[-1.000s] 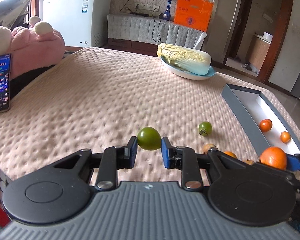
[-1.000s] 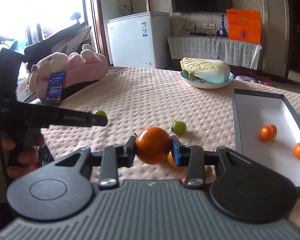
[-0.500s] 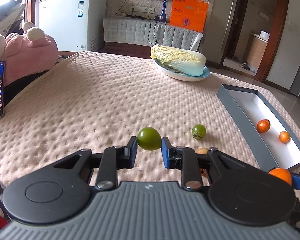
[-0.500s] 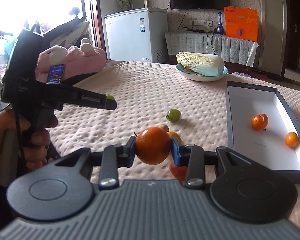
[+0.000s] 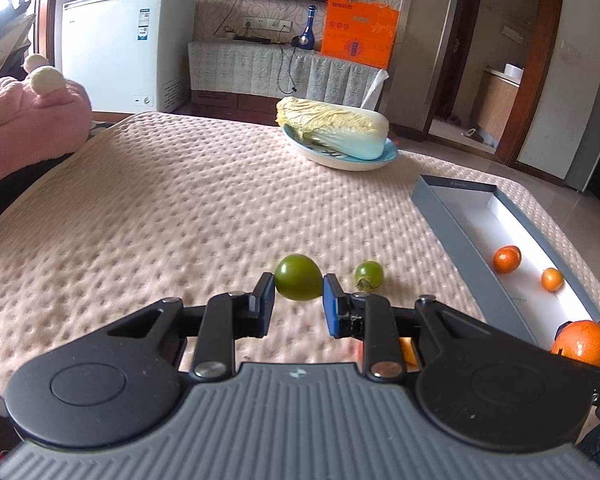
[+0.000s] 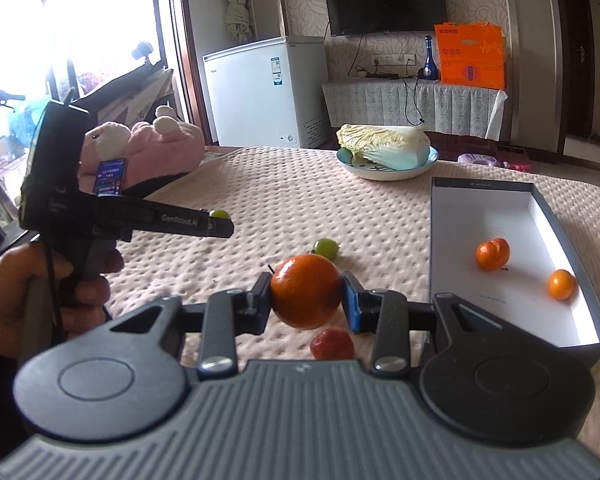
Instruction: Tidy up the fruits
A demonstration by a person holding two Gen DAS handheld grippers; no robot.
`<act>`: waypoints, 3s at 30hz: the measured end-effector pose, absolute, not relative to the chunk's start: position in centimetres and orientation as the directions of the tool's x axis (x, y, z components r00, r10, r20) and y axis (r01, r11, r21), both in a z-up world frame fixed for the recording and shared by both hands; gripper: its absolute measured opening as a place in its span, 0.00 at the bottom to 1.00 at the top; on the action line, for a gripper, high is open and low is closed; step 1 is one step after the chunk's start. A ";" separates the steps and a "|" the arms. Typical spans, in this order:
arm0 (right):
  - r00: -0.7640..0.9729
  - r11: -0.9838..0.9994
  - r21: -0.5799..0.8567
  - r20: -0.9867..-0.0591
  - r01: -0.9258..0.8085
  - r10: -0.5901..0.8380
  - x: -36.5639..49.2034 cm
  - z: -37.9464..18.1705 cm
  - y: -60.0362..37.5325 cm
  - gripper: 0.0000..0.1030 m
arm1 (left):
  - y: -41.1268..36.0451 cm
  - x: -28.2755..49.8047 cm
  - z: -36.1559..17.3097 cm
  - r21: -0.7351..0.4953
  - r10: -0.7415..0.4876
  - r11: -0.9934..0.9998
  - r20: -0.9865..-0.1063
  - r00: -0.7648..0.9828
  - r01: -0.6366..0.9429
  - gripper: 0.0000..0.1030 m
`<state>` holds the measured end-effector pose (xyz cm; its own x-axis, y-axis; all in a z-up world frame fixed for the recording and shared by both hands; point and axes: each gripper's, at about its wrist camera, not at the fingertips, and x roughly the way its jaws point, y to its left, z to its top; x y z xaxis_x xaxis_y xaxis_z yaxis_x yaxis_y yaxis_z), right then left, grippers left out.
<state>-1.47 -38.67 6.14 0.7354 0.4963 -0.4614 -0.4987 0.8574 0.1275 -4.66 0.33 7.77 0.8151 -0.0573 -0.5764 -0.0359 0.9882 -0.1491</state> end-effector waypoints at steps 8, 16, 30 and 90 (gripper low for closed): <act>0.769 0.874 0.162 -0.421 -0.458 0.481 -2.0 7.2 -41.7 0.38 | -2.1 -4.0 8.3 -0.164 -0.109 0.986 -0.552 0.826 0.020 0.29; 0.790 0.893 0.170 -0.418 -0.417 0.448 -2.7 7.2 -44.0 0.38 | -5.0 -3.7 8.4 -0.163 -0.157 0.983 -0.544 0.824 0.080 0.29; 0.805 0.906 0.161 -0.417 -0.392 0.422 -3.5 7.3 -45.5 0.38 | -9.6 -4.0 8.1 -0.167 -0.232 0.972 -0.540 0.809 0.167 0.29; 0.813 0.949 0.182 -0.490 -0.259 0.316 1.1 6.2 -51.0 0.38 | -18.6 2.5 6.0 -0.151 -0.364 0.929 -0.527 0.768 0.337 0.29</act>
<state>1.05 -50.97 6.25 0.8126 0.3160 -0.4897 -0.2591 0.9485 0.1822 2.46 -18.58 5.97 0.7682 -0.3638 -0.5268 0.3366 0.9295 -0.1510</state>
